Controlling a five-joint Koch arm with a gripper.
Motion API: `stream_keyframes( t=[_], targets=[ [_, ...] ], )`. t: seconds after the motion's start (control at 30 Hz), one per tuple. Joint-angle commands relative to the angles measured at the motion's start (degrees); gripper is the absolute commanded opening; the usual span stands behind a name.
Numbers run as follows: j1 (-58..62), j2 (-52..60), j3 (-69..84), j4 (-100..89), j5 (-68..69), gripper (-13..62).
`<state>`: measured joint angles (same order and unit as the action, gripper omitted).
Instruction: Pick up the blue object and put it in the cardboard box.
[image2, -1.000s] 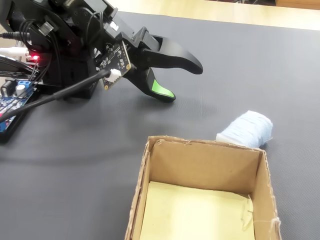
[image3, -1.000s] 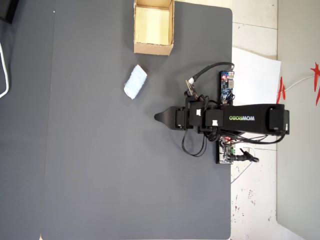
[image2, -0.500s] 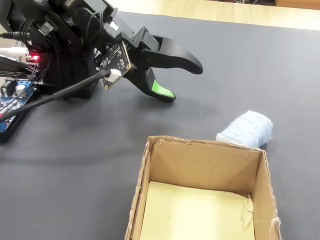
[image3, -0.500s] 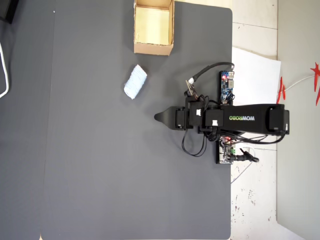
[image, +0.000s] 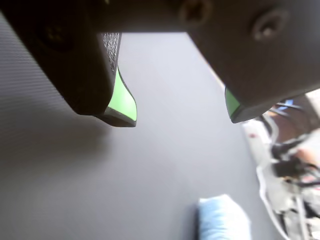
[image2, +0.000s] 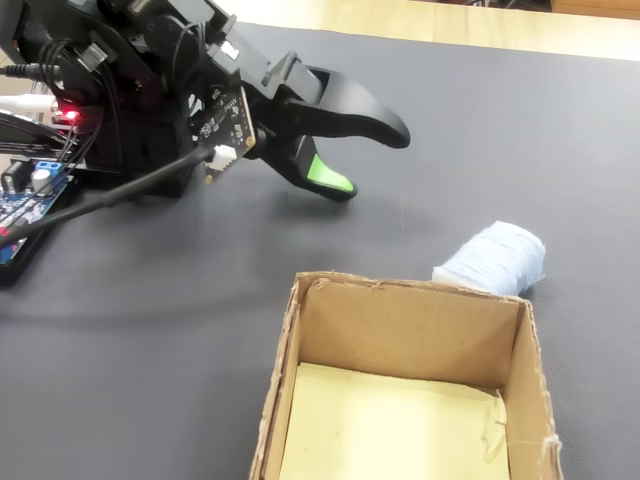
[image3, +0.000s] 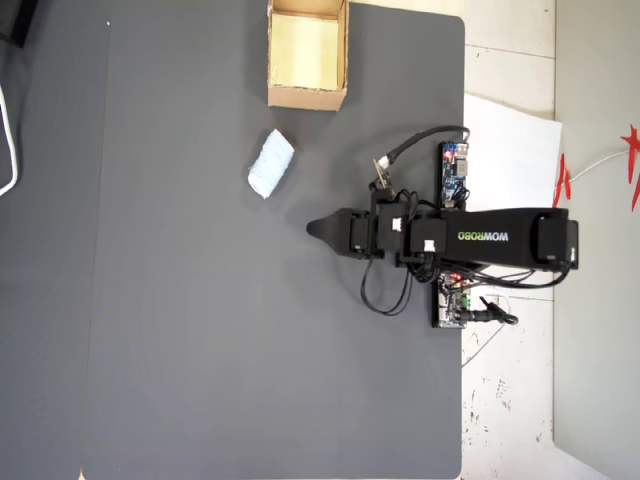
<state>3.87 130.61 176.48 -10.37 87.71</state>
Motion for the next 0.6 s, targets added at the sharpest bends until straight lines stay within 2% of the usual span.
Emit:
stream_keyframes(
  t=[0.0,0.17,0.37,0.57],
  targets=[
    [-0.09,3.78,0.88,-7.12,-3.16,34.5],
    [0.35,2.81,-1.76,-11.25,-8.88,34.5],
    [2.20,-1.58,-7.21,-10.02,-9.05,34.5],
    [6.59,-9.23,-26.10,10.46,-9.93,34.4]
  ],
)
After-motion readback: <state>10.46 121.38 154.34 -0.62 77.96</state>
